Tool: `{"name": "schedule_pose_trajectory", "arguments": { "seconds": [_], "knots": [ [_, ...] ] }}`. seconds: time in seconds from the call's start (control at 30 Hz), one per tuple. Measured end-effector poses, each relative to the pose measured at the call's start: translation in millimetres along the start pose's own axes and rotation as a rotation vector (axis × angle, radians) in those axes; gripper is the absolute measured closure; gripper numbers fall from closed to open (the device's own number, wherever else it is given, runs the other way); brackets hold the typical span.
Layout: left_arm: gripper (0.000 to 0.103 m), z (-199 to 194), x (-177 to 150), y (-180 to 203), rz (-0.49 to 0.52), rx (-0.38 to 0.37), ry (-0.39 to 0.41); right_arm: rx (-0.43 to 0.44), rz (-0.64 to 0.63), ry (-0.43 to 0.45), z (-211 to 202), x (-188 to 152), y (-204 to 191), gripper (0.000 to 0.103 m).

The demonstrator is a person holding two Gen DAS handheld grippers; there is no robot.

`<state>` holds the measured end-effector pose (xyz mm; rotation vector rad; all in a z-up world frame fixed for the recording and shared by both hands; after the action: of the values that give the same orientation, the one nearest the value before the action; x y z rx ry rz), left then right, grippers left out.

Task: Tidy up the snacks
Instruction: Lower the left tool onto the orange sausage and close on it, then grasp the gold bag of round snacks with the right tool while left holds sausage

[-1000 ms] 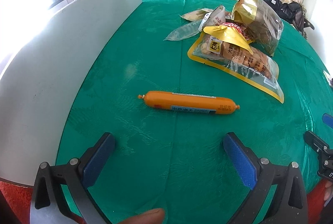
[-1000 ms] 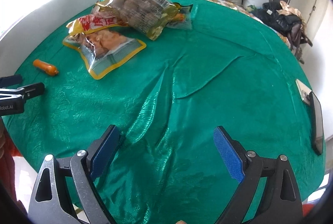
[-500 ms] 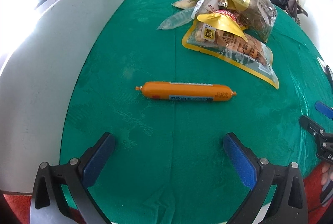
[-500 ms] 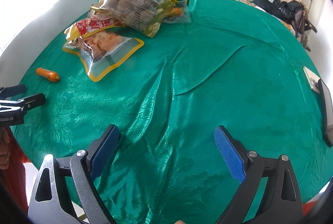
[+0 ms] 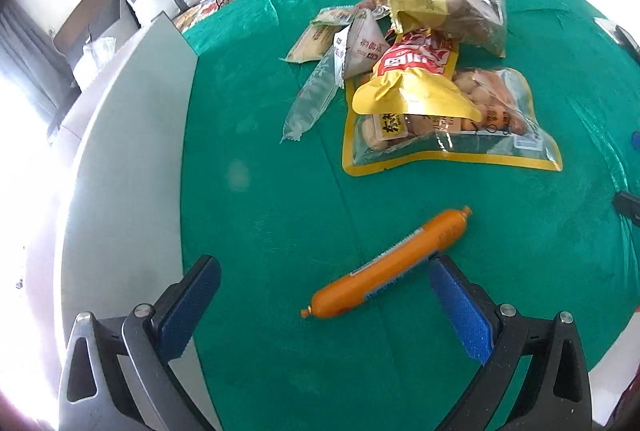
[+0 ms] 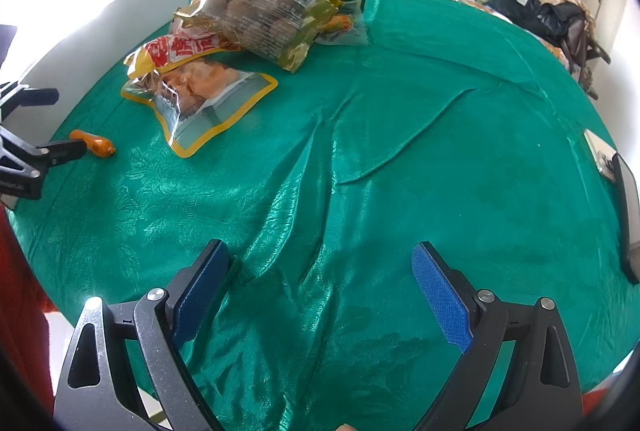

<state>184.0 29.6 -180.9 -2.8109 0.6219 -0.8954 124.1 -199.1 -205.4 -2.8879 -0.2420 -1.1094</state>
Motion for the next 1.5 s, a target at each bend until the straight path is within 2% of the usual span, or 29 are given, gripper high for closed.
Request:
{"name": "schedule_pose_trajectory", "arguments": {
  "seconds": [0.03, 0.1, 0.17, 0.27, 0.33, 0.37, 0.43, 0.5, 0.53, 0.57, 0.63, 0.73, 0.77, 0.8, 0.87, 0.93, 0.97, 1.0, 1.07, 1.33, 1.43, 1.5],
  "knots": [
    [0.0, 3, 1, -1, -0.024, -0.017, -0.006, 0.0, 0.0, 0.0, 0, 0, 0, 0.008],
    [0.0, 3, 5, 4, -0.048, -0.11, 0.019, 0.0, 0.0, 0.0, 0, 0, 0, 0.008],
    [0.0, 1, 6, 11, -0.014, -0.185, 0.032, 0.0, 0.0, 0.0, 0, 0, 0, 0.008],
    [0.001, 8, 2, 18, 0.05, -0.248, -0.012, 0.001, 0.001, -0.001, 0, 0, 0, 0.008],
    [0.006, 8, -3, 28, 0.047, -0.308, -0.036, 0.001, 0.0, -0.003, 1, 0, 0, 0.008],
    [0.016, 7, -5, 31, 0.038, -0.344, -0.047, 0.001, 0.001, -0.004, 1, 0, 0, 0.008],
    [0.032, 1, -6, 32, 0.026, -0.345, -0.036, 0.001, 0.0, -0.004, 2, 0, 0, 0.008],
    [0.062, -5, -7, 30, -0.008, -0.345, -0.034, 0.001, 0.0, -0.004, 2, 0, -1, 0.008],
    [0.07, -8, -8, 29, -0.035, -0.345, -0.042, 0.001, 0.0, -0.004, 2, 0, -1, 0.008],
    [0.083, -9, -9, 27, -0.068, -0.346, -0.053, 0.001, 0.0, -0.004, 2, 0, -1, 0.008],
    [0.084, -10, -8, 25, -0.122, -0.341, -0.067, 0.0, 0.0, -0.004, 2, 0, -1, 0.008],
    [0.083, -9, -8, 27, -0.124, -0.285, -0.05, 0.0, 0.0, -0.004, 2, 0, -1, 0.008],
    [0.076, -9, -7, 29, -0.107, -0.258, -0.038, 0.0, 0.0, -0.004, 2, 0, -1, 0.008],
    [0.057, -9, -7, 32, -0.088, -0.235, -0.03, 0.0, 0.0, -0.004, 2, 0, -1, 0.008],
    [0.039, -8, -5, 34, -0.063, -0.173, -0.007, 0.0, 0.0, -0.004, 2, 0, -1, 0.008],
    [0.041, -9, -4, 37, -0.072, -0.164, 0.017, 0.0, 0.0, -0.004, 1, 0, 0, 0.008],
    [0.056, -10, -4, 37, -0.103, -0.181, 0.023, 0.001, 0.001, -0.004, 2, 0, -1, 0.008],
    [0.076, -11, -6, 37, -0.14, -0.207, 0.027, 0.0, 0.0, -0.004, 1, 0, -1, 0.008],
    [0.087, -13, -7, 30, -0.182, -0.178, 0.036, 0.001, 0.001, -0.001, 1, 0, -1, 0.008],
    [0.087, -20, -30, 7, -0.346, -0.145, 0.082, 0.034, -0.01, -0.018, -3, 0, -2, 0.009],
    [0.087, -19, -33, 5, -0.36, -0.154, 0.091, 0.081, -0.016, 0.044, -10, 19, -10, 0.009],
    [0.087, -18, -31, 4, -0.367, -0.157, 0.099, 0.06, -0.11, 0.111, -10, 49, -17, 0.009]
  ]
}}
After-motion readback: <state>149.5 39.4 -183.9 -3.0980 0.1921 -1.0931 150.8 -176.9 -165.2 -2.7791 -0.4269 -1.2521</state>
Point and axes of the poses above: each gripper's, at about its wrist camera, not at the fingertips, and z roughly the way its jaws point, y to its right, x to its top, the point moved 8 cm from there along z, roughly the way its jaws point, and after that the axes turned 9 degrees about y, right-handed, at the moved point
